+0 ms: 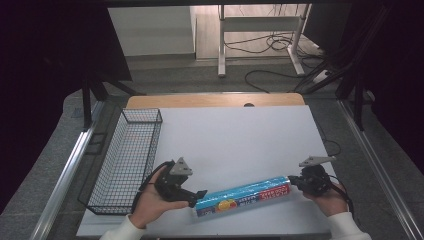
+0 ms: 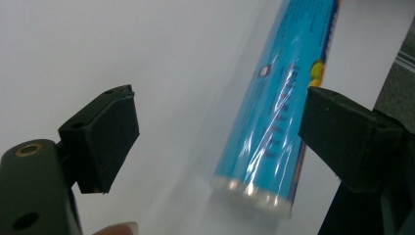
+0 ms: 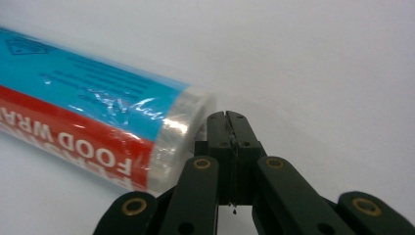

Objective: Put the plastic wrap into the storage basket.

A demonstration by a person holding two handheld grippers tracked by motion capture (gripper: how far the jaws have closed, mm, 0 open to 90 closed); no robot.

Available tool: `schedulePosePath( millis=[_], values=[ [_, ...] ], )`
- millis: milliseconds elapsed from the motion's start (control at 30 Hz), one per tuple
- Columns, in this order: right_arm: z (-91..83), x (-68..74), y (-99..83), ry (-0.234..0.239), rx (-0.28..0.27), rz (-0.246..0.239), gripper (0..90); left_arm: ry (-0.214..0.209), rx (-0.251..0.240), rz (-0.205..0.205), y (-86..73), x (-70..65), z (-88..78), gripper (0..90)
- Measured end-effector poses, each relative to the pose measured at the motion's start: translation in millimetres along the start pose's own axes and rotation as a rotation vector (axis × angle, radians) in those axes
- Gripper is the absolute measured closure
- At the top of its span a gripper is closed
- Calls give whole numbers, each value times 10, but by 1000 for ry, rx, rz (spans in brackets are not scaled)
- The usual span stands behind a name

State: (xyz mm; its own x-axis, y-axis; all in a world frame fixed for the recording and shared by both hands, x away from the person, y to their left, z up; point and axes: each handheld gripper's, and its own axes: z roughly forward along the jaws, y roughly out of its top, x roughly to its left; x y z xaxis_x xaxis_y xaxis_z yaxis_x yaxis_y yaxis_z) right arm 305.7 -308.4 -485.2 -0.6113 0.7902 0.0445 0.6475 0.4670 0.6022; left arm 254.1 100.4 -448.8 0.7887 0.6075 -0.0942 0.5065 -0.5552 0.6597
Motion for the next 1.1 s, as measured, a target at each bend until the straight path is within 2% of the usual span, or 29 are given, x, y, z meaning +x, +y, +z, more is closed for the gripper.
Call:
schedulePosePath(
  millis=[133, 400, 500, 533, 567, 600, 633, 700, 800, 900, 933, 1100],
  values=[
    [-45, -72, -35, -9, -11, 27, 898, -18, 25, 31, 126, -26, 120, 145],
    [-166, -249, -145, -32, -33, 76, 890, -46, 58, 47, 226, -34, 234, 143],
    [-190, -290, -175, -34, -37, 81, 779, -71, 70, 46, 272, -37, 279, 138],
    [-207, -310, -191, -54, -47, 86, 674, -86, 77, 50, 308, -43, 310, 137],
    [-207, -310, -191, -54, -47, 86, 674, -86, 77, 50, 308, -43, 310, 136],
    [-211, -314, -194, -65, -49, 90, 636, -95, 88, 57, 348, -56, 337, 136],
    [-215, -327, -200, -81, -56, 107, 552, -103, 88, 63, 366, -65, 356, 135],
    [-216, -331, -201, -86, -59, 111, 527, -117, 102, 89, 425, -93, 399, 135],
    [-216, -343, -204, -93, -70, 124, 450, -134, 106, 102, 513, -139, 473, 142],
    [-219, -346, -204, -89, -79, 128, 415, -146, 119, 119, 592, -199, 541, 147],
    [-222, -344, -203, -88, -81, 128, 396, -157, 130, 139, 649, -245, 591, 148],
    [-227, -359, -206, -104, -84, 138, 371, -179, 159, 170, 758, -328, 703, 153]
  ],
)
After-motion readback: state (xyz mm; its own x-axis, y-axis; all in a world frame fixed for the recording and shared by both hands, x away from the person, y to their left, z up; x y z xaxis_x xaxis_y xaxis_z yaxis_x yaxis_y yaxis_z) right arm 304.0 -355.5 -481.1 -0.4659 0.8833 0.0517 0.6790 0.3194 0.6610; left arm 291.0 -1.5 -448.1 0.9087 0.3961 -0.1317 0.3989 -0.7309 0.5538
